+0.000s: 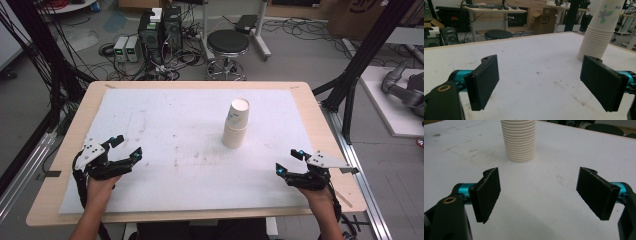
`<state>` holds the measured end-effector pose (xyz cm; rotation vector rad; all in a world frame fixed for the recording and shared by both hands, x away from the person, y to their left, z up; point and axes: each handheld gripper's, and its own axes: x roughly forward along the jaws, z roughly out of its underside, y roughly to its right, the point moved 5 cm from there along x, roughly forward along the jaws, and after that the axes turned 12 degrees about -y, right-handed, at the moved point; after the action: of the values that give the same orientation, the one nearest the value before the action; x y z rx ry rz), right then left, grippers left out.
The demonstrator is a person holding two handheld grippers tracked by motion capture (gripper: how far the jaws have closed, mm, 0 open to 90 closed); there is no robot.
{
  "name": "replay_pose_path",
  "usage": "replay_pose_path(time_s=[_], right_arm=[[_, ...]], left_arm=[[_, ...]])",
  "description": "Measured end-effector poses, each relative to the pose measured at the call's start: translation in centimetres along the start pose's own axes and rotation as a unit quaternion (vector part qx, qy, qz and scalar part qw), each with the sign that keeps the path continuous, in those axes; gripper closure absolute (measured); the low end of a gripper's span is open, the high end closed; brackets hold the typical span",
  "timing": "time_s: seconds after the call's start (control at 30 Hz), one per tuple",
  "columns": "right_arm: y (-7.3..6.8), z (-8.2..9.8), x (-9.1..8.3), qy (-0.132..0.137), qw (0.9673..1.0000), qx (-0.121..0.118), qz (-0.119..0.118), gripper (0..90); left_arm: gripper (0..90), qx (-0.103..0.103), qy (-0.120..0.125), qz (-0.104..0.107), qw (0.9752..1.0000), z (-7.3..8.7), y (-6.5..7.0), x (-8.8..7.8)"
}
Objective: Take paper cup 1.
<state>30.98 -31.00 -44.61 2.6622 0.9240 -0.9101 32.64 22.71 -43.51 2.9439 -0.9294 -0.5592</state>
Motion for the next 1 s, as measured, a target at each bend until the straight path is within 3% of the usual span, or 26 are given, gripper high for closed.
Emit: replay_pose_path(time_s=[0.3, 0.53, 0.77, 1.0], right_arm=[[0.26, 0.06, -0.15, 0.006, 1.0000, 0.007, 0.001, 20.1], [0.19, 0.21, -0.32, 0.007, 0.9999, 0.008, 0.003, 20.1], [0.13, 0.17, -0.46, 0.011, 0.9998, 0.019, -0.002, 20.1], [-0.37, -0.24, -0.56, 0.008, 0.9999, 0.010, -0.009, 20.0]], left_arm=[[15.7, -0.007, 0.001, -0.002, 1.0000, 0.03, -0.24, 0.23], [15.9, 0.006, 0.003, -0.010, 0.9999, 0.01, -0.26, 0.20], [15.7, 0.004, 0.004, 0.003, 1.0000, -0.24, 0.32, -0.08], [15.6, 0.006, 0.003, 0.011, 0.9999, -0.32, 0.67, 0.09]])
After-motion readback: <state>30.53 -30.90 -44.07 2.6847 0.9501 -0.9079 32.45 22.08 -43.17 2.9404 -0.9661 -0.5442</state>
